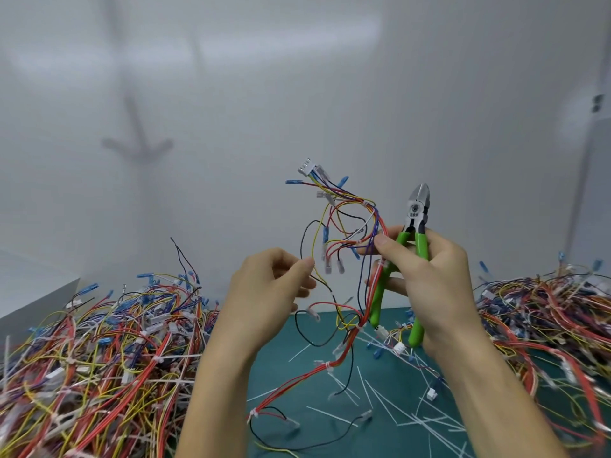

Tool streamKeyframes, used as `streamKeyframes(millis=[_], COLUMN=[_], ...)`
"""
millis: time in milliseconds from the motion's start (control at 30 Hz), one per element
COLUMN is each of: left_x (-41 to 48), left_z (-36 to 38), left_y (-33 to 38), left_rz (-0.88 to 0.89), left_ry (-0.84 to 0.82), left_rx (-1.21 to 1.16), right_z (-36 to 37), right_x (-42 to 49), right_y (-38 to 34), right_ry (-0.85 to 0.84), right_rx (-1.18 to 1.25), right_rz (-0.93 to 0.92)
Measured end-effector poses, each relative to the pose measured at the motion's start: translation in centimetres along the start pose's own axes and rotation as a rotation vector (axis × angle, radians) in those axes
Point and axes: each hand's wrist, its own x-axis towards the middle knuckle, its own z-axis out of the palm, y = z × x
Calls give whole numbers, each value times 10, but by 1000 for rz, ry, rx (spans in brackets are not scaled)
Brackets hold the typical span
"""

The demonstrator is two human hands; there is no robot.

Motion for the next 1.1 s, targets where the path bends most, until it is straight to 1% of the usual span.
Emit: streamKeyframes(millis=[100, 167, 233, 433, 600, 633, 867, 967, 1033, 1100], left_x=[-2, -5, -7, -8, -9, -8, -5, -3, 0, 1], left_z=[-1, -2, -1, 6, 13, 15, 26, 26, 25, 23], left_y=[7, 12, 16, 16, 13, 12, 2, -1, -2, -4], left_rz=[119, 167, 205, 281, 250, 240, 234, 236, 256, 240], left_ry=[161, 184, 156, -21, -318, -356, -524, -500, -428, -334], left_rx=[54, 68, 80, 182, 225, 248, 384, 340, 323, 253], right_z=[0, 1, 1, 1, 1, 1, 1, -2, -5, -6], right_x=[0, -1, -1, -2, -2, -2, -5, -4, -3, -3], right_y=[0, 0, 0, 0, -3, -3, -10, -13, -15, -16], right_ry=[-22, -35, -46, -64, -75, -82, -163, -183, -182, -156], right_rx=[5, 12, 6, -13, -8, -14, -41, -69, -123, -156], right_rz=[-13, -21, -30, -61, -78, -81, -124, -153, -179, -197])
